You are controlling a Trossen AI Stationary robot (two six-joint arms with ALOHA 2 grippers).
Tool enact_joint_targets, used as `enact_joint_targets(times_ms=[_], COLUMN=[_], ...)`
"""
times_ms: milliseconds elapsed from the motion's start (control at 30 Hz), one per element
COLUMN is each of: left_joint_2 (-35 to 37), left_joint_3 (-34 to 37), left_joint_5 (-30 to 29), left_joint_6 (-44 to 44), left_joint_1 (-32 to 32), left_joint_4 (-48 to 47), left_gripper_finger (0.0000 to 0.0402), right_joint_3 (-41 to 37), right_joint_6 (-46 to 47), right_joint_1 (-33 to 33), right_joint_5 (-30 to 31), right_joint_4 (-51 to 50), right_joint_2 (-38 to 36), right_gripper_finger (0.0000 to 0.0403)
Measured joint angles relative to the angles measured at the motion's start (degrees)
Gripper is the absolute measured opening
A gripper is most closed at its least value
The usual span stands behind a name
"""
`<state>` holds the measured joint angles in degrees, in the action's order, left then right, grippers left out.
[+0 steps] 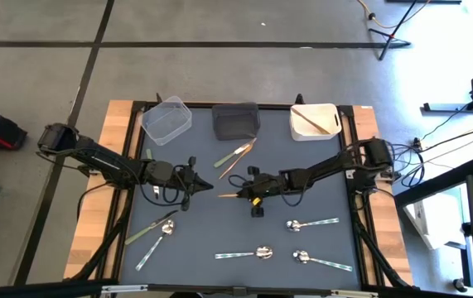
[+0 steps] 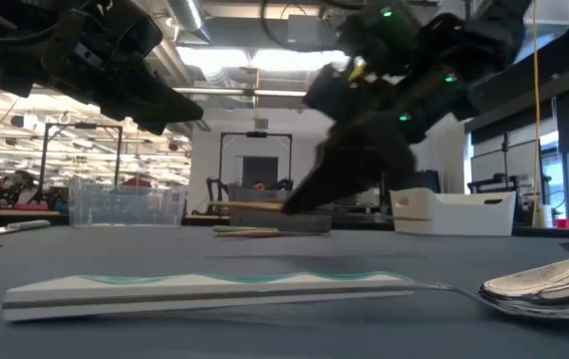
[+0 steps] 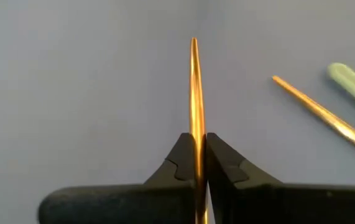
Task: Sort silverware by color (type)
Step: Put the bottom gold table knife into the white bin
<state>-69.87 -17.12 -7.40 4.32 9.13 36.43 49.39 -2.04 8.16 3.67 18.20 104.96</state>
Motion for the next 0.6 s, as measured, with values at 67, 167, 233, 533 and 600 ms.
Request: enact_joint_targets(times_ms=[67, 167, 233, 533, 600], left_joint_2=[0.0, 0.0, 0.0, 0.0, 0.0], left_joint_3=[0.0, 0.0, 0.0, 0.0, 0.0], left_joint_5=[0.0, 0.0, -0.1, -2.1, -2.5], left_joint_6=[0.0, 0.0, 0.0, 0.0, 0.0], left_joint_1=[0.0, 0.0, 0.0, 0.0, 0.0], left_joint_4=[0.2, 0.2, 0.3, 0.6, 0.6], left_gripper_finger=[0.0000, 0.0000, 0.0000, 0.0000, 0.0000], right_joint_3=[-2.5, -6.7, -9.5, -20.6, -22.5], right_joint_6=[0.0, 0.0, 0.0, 0.2, 0.2], right_joint_1=[0.0, 0.0, -0.1, -4.3, -6.4], right_joint_5=[1.0, 3.2, 4.5, 7.8, 7.9], right_joint_4=[2.9, 5.0, 4.9, 4.7, 2.5], right_joint_2=[-2.5, -6.8, -10.0, -27.5, -31.5], right_gripper_finger=[0.0004, 0.0009, 0.0009, 0.0009, 0.0009])
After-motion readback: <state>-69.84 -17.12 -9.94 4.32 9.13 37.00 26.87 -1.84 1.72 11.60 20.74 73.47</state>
